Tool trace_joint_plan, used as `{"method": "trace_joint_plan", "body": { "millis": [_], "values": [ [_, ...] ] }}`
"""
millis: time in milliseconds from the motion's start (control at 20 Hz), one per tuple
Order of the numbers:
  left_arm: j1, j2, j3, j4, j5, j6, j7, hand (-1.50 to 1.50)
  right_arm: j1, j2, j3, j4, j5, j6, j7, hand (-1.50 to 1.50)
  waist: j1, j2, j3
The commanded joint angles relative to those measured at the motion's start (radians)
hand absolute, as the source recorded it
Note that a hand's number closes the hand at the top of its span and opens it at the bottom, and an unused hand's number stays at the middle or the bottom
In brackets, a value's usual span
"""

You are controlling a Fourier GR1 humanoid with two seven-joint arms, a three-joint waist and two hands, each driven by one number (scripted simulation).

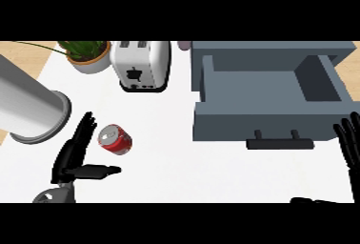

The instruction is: Pick up the can, place it into the drawer and close the drawer

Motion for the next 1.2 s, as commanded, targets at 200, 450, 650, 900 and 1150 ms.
{"method": "trace_joint_plan", "body": {
  "millis": [200, 450, 650, 900, 1150],
  "values": [
    [-0.061, 0.0, 0.013, 0.138, -0.006, 0.03, -0.075, -1.5, 0.022, 0.021, 0.024, -0.075, 0.006, 0.005, 0.059, -1.5, 0.0, 0.0, 0.0],
    [-0.121, 0.038, 0.03, 0.251, 0.007, -0.006, -0.128, -1.5, 0.012, 0.029, -0.001, -0.042, -0.016, 0.013, 0.02, -1.5, 0.0, 0.0, 0.0],
    [-0.146, 0.024, 0.027, 0.317, -0.006, 0.014, -0.166, -1.5, 0.058, -0.033, -0.077, -0.105, -0.096, 0.042, 0.049, -1.5, -0.004, 0.0, 0.0],
    [-0.113, -0.033, -0.023, 0.134, 0.013, 0.049, -0.013, -1.5, 0.037, 0.014, -0.021, -0.069, -0.04, 0.02, 0.036, -1.5, 0.002, -0.001, 0.001],
    [-0.159, -0.023, -0.014, 0.291, 0.007, 0.036, -0.125, -1.5, 0.002, -0.001, -0.04, -0.069, -0.05, 0.029, 0.063, -1.5, 0.001, 0.0, 0.0]
  ]
}}
